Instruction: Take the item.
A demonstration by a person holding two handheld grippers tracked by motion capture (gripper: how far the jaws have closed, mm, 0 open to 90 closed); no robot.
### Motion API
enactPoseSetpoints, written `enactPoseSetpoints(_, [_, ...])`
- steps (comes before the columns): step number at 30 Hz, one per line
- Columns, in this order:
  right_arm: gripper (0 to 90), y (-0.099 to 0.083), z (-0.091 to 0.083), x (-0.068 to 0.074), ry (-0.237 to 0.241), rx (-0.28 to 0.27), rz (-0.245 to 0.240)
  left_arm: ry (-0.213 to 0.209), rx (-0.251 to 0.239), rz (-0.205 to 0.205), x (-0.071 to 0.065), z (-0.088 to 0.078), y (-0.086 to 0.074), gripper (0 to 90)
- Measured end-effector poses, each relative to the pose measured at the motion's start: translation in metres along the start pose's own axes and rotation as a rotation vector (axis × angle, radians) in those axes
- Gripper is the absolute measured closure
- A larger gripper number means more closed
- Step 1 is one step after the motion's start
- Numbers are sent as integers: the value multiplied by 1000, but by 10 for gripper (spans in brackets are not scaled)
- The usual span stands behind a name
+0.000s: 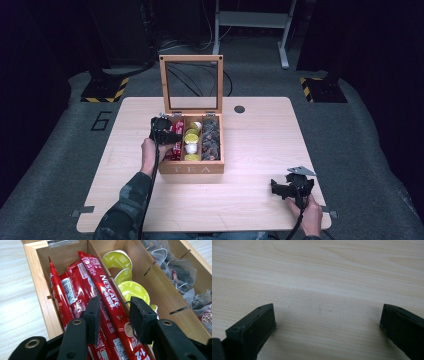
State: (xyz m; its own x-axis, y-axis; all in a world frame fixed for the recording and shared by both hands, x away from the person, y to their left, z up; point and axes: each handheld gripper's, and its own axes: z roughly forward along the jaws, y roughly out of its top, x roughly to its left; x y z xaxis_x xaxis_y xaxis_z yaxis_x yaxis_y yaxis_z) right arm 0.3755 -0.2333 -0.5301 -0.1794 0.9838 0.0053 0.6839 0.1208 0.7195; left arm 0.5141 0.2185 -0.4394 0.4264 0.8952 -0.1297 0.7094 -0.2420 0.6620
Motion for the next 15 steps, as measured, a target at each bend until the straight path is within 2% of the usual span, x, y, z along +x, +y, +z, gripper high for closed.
enactPoseSetpoints(3, [0, 0, 0, 0, 0, 0, 0, -4, 5, 9, 0, 0, 0, 632])
enactPoseSetpoints(8, [0, 0, 0, 0, 0, 0, 0, 4, 11, 1, -3, 2, 0, 663])
enactPoseSetpoints(11, [0, 0, 0, 0, 0, 0, 0, 6, 16, -9, -4, 2, 0, 654])
enactPoseSetpoints(15, [0, 0, 0, 0, 0, 0, 0, 24, 27, 8, -7, 4, 2, 643])
